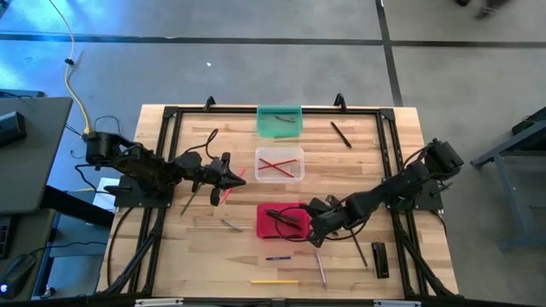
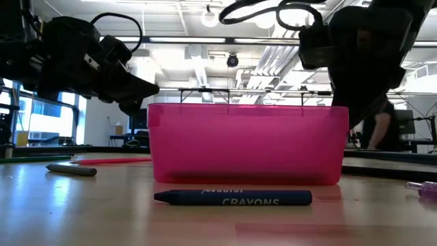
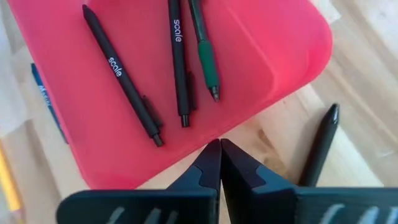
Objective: Sort crayons/erasers/pens/pencils in bins
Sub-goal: Put the blue pencil into the transparent bin
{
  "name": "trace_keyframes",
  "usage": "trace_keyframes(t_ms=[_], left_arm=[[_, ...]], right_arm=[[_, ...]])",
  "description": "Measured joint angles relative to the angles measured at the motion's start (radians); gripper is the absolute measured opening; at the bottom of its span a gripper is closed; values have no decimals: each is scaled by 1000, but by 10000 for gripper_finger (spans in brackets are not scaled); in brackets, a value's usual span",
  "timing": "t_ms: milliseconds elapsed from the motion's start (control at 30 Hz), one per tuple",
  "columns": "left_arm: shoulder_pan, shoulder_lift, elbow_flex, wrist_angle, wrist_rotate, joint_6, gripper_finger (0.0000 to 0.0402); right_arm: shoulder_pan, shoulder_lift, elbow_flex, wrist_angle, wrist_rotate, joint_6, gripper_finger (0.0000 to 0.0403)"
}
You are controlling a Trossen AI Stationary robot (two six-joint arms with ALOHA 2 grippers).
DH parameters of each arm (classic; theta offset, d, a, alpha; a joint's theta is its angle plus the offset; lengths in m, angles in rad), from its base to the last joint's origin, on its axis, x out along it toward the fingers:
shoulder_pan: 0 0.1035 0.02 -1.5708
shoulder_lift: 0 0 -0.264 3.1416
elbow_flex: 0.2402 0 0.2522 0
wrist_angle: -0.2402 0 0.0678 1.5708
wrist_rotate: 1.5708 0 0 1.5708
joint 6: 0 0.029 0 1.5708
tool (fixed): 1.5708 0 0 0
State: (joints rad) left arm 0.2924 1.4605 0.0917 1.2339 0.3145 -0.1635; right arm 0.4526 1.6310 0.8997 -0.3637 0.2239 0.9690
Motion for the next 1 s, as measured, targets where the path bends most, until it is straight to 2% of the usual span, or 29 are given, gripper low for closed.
trace_keyframes(t_ms=[167,333,433,500,767,900,1000], left_arm=[[0,0,0,-10,0,2,0],[0,0,0,-11,-4,11,0],[3,0,0,-11,-6,15,0],[10,0,0,-11,-7,21,0],[18,0,0,-9,-8,18,0],[18,0,0,-9,-8,18,0],[18,0,0,-9,-6,18,0]], right_arm=[[17,0,0,-13,-81,52,0],[41,-1,1,-27,-73,56,0],[58,-7,40,-190,-115,96,0],[74,-22,66,-303,-137,145,0],[190,-55,68,-471,-158,413,0],[233,-60,19,-467,-159,537,0],[257,-83,-60,-399,-179,618,0]])
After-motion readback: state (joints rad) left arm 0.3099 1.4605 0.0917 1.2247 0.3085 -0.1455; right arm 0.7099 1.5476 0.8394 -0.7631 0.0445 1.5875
